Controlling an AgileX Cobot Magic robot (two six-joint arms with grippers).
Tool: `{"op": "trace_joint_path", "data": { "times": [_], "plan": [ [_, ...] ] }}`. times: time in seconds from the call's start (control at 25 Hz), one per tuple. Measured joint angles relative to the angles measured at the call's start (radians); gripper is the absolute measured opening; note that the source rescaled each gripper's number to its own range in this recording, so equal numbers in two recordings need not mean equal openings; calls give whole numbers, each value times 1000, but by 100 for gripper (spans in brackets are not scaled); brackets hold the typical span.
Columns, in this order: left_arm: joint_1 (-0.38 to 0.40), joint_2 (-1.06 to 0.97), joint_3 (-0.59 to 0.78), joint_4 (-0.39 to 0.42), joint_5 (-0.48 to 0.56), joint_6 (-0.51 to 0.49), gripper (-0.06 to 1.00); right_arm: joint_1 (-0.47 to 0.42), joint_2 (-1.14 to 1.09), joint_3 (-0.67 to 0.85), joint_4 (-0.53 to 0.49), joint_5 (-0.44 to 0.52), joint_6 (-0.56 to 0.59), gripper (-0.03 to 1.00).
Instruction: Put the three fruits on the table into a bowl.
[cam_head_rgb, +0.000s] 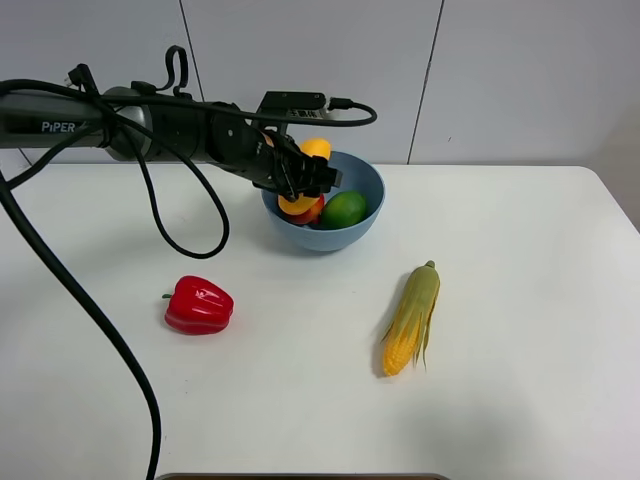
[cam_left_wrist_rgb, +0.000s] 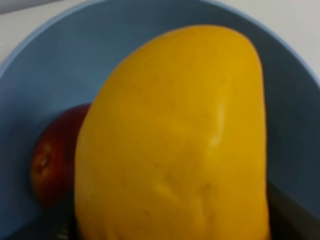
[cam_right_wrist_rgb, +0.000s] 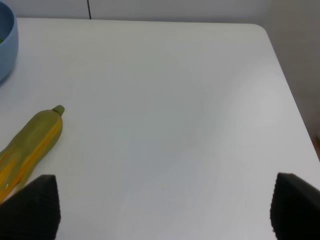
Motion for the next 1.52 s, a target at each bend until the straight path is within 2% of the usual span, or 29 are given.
{"op": "trace_joint_path", "data": {
  "times": [0.04,0.08,0.12,0.16,0.24,0.4,0.6,0.92,1.12,1.32,1.52],
  "plan": [
    [0,1,0,0,-2,0,21,0,0,0,0,0,0,51],
    [0,1,0,0,-4,0,46,0,0,0,0,0,0,51],
    [0,1,0,-1,-10,0,66,0,0,0,0,0,0,51],
    [0,0,0,-1,-12,0,81,0,0,0,0,0,0,51],
    [0,-2,0,-1,-9,0,94,0,0,0,0,0,0,51],
    [14,-47,0,4,53,3,98,0,0,0,0,0,0,51],
    [90,-183,0,57,256,4,98,0,0,0,0,0,0,51],
    [257,-373,0,122,672,4,98,0,0,0,0,0,0,51],
    [356,-475,0,202,909,4,98,0,0,0,0,0,0,51],
    [407,-605,28,306,996,4,98,0,0,0,0,0,0,51],
    [435,-787,148,339,1008,-14,98,0,0,0,0,0,0,51]
  ]
}}
